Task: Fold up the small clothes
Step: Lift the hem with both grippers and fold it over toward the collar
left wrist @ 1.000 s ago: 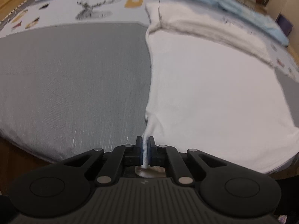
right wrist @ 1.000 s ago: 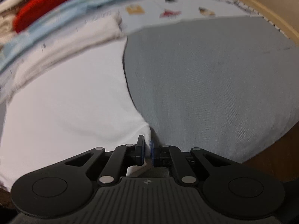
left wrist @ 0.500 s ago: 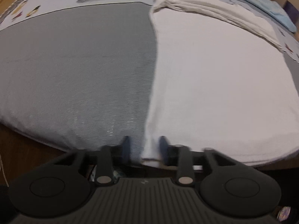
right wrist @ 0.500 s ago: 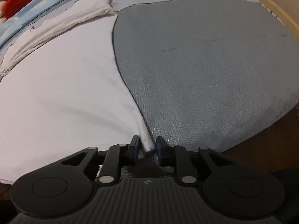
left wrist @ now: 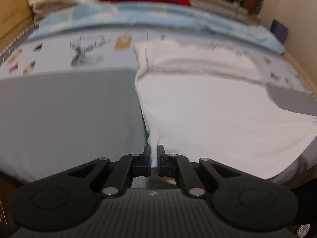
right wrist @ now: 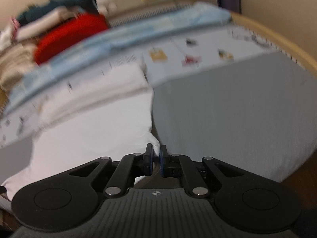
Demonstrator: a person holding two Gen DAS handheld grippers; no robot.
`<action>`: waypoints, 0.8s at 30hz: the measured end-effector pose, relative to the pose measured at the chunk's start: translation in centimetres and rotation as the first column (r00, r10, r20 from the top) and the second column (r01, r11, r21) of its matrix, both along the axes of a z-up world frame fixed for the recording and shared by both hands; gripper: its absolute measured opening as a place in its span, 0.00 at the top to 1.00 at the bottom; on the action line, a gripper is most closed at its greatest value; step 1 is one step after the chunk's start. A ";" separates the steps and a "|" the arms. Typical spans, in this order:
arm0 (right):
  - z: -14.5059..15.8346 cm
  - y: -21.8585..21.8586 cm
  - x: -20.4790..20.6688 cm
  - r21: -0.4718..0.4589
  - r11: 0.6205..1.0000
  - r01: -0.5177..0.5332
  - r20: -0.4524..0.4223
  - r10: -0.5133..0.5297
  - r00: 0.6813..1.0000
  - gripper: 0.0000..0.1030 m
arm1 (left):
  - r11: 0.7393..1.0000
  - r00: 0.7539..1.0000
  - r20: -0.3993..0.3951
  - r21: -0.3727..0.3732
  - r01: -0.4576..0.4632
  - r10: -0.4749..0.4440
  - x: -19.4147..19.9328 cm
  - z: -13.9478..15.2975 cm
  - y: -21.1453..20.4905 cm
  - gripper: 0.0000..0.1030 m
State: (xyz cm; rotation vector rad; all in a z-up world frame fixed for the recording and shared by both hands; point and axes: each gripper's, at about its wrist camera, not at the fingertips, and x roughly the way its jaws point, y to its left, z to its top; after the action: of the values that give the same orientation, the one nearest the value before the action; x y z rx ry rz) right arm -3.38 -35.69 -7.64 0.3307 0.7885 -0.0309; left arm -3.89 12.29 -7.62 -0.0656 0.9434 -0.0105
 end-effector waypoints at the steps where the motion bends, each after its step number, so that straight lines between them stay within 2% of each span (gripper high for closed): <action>1: 1.2 -0.4 -0.6 0.013 1.000 -0.001 0.023 0.000 1.000 0.94 | 1.000 1.000 0.025 -0.004 0.005 -0.005 -0.2 1.4 0.2 0.94; 4: 4.4 -1.7 -2.6 0.046 0.999 -0.027 0.090 0.022 0.996 0.95 | 0.999 0.996 0.086 -0.034 0.012 -0.009 -1.8 5.2 0.9 0.94; 10: 9.9 -4.0 -9.5 0.085 0.994 -0.062 0.175 0.047 0.983 0.95 | 0.992 0.987 0.156 -0.119 0.043 -0.024 -8.4 11.7 2.5 0.94; 14: 10.7 -4.3 -11.1 0.090 0.994 -0.056 0.165 0.041 0.985 0.95 | 0.984 0.988 0.153 -0.168 0.056 -0.031 -10.3 13.4 3.1 0.94; 16: 10.0 -4.2 -9.8 0.083 0.995 -0.060 0.126 0.050 0.991 0.95 | 0.983 0.991 0.132 -0.171 0.059 -0.037 -9.1 12.9 3.2 0.94; 19: 8.0 -3.6 -6.5 0.075 0.997 -0.029 0.056 0.025 0.998 0.95 | 0.988 0.994 0.097 -0.139 0.071 -0.057 -5.0 11.1 2.8 0.94; 21: 6.5 -3.4 -3.1 0.075 0.997 -0.023 0.016 0.022 1.000 0.95 | 0.990 0.995 0.070 -0.116 0.076 -0.068 -1.5 9.6 2.8 0.94; 24: 4.2 -3.1 3.3 0.052 0.998 -0.020 -0.032 0.022 0.999 0.95 | 0.991 0.998 0.020 -0.118 0.064 -0.062 5.0 6.6 3.5 0.94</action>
State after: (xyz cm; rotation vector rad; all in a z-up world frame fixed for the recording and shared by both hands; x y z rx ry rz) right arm -0.06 -38.79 -3.41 0.3711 0.8257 0.0039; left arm 1.11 15.81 -1.01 -0.1452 0.9276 -0.1249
